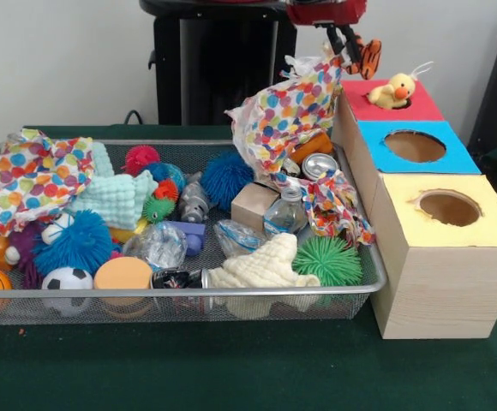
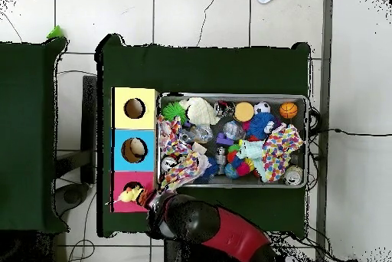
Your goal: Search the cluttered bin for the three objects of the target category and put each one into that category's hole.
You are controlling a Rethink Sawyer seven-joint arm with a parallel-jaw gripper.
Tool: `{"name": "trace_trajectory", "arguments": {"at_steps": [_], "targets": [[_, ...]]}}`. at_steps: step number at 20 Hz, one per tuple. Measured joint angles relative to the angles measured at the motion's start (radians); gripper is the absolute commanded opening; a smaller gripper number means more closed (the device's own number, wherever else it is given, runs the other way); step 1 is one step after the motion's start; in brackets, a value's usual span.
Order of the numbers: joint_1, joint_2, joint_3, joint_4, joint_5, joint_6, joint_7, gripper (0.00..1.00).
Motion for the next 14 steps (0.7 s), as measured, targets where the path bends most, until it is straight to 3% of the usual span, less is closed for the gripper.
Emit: {"name": "trace_trajectory", "arguments": {"at_steps": [14], "targets": [[0.008, -0.023, 0.089, 0.009, 0.162, 0.000, 0.000, 0.00]]}}
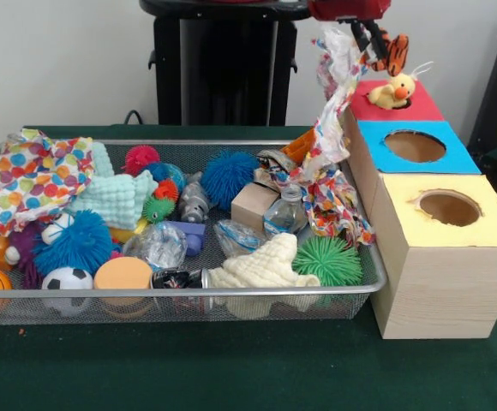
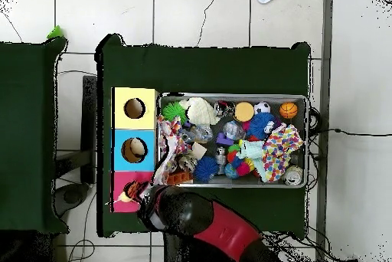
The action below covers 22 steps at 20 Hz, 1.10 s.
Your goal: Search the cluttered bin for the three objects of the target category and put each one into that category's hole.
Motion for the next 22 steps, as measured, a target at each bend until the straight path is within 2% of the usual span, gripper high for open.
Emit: {"name": "trace_trajectory", "arguments": {"at_steps": [5, 12, 22], "targets": [[0.000, 0.000, 0.031, 0.000, 0.030, -0.014, 0.000, 0.00], [0.002, 0.013, 0.047, 0.002, 0.032, -0.069, 0.000, 0.00], [0.045, 0.097, 0.030, 0.004, 0.026, -0.176, 0.000, 0.00]]}}
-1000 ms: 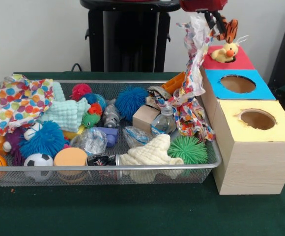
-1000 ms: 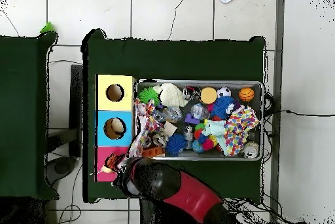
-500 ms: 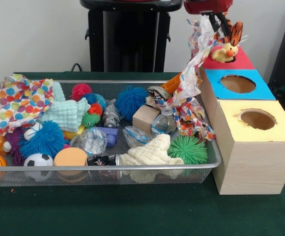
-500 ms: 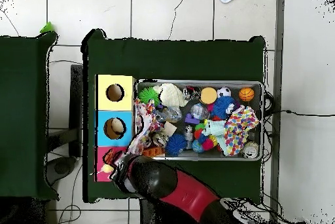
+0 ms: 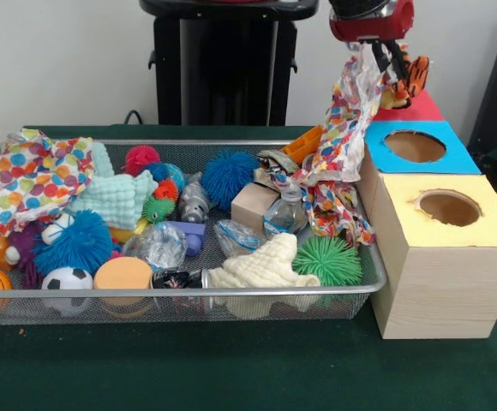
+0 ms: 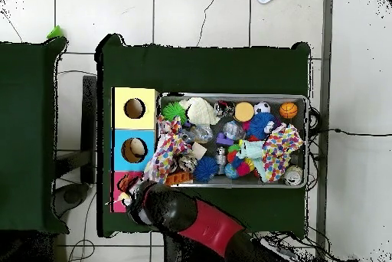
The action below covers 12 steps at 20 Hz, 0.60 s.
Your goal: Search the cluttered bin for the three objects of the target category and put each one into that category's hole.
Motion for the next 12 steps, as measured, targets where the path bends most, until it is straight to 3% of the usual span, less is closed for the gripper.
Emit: {"name": "trace_trajectory", "arguments": {"at_steps": [12], "targets": [[0.015, 0.067, -0.056, 0.001, -0.021, -0.014, 0.000, 0.00]]}}
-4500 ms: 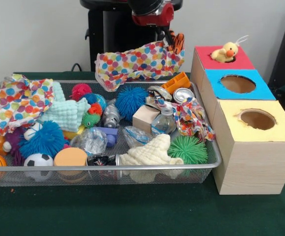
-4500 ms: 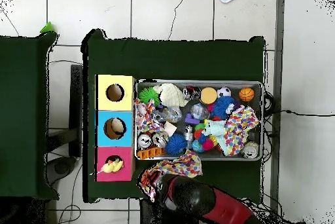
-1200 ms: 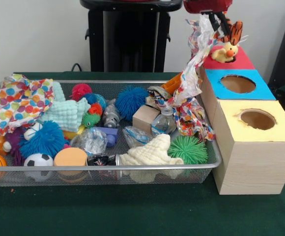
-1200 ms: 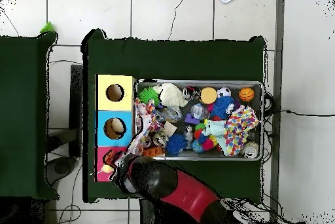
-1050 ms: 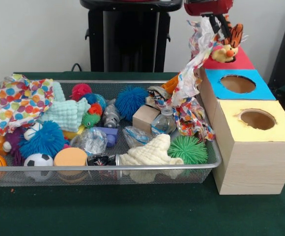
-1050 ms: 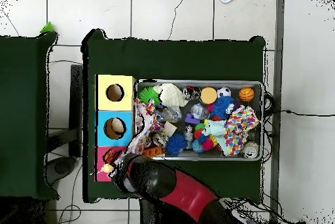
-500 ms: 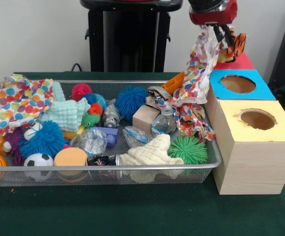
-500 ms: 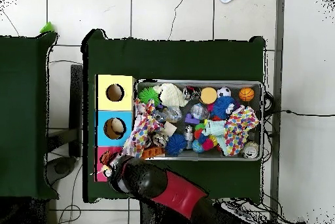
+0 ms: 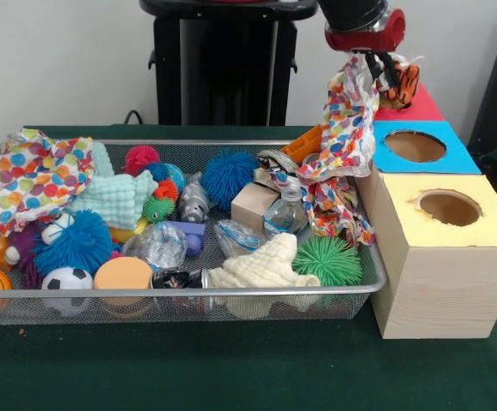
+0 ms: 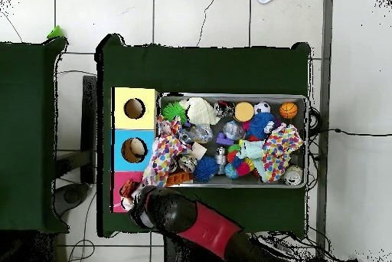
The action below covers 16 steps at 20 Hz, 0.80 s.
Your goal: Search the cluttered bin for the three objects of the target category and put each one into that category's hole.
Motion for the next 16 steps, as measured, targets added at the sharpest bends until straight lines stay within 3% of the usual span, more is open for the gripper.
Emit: {"name": "trace_trajectory", "arguments": {"at_steps": [16], "targets": [[0.003, 0.021, -0.068, -0.004, -0.044, -0.002, 0.000, 0.00]]}}
